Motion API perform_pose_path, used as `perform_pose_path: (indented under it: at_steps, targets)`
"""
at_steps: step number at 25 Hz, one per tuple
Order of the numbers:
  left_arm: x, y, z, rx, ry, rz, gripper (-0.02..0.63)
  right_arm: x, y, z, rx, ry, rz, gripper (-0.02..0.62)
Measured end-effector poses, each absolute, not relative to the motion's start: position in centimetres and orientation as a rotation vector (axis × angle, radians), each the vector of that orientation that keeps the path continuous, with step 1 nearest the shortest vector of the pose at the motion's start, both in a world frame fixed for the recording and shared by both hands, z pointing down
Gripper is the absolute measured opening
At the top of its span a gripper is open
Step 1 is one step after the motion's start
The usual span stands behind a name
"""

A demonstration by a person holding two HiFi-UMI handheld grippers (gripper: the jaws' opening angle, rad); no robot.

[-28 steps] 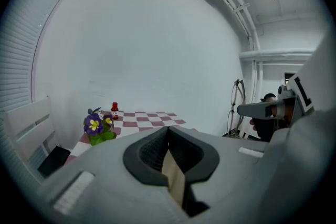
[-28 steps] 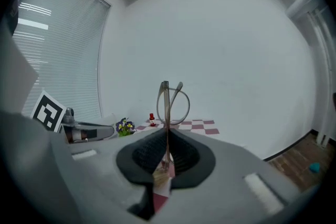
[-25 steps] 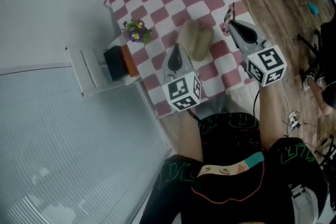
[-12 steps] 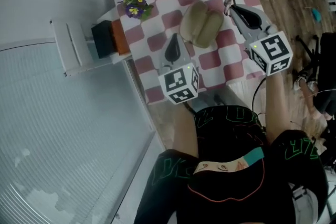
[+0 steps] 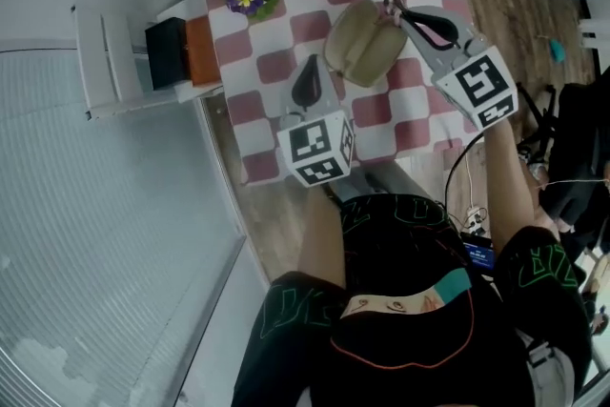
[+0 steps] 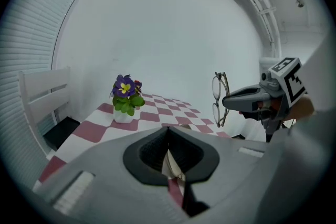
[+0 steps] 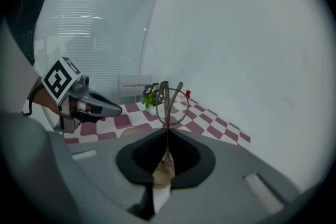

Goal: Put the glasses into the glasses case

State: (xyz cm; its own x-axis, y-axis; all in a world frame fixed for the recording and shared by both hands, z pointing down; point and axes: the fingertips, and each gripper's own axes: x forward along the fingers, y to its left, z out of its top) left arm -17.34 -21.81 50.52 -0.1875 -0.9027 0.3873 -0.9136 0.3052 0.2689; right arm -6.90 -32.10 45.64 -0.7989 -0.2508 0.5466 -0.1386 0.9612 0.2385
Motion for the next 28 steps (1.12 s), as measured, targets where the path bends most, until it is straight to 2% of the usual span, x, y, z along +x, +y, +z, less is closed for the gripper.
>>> perform_pose_path:
  at_steps: [16, 28]
  targets:
    - [-16.8, -20.9, 52.0, 1.584, -2.079, -0.019, 0.009, -8.1, -27.5, 50.8, -0.358, -2.112, -0.662, 0.017]
    - [-16.8, -20.4, 52.5, 1.566, -2.072, -0.025, 0.009, -5.9, -26.0, 55.0, -0.566, -1.831, -0.809, 0.017]
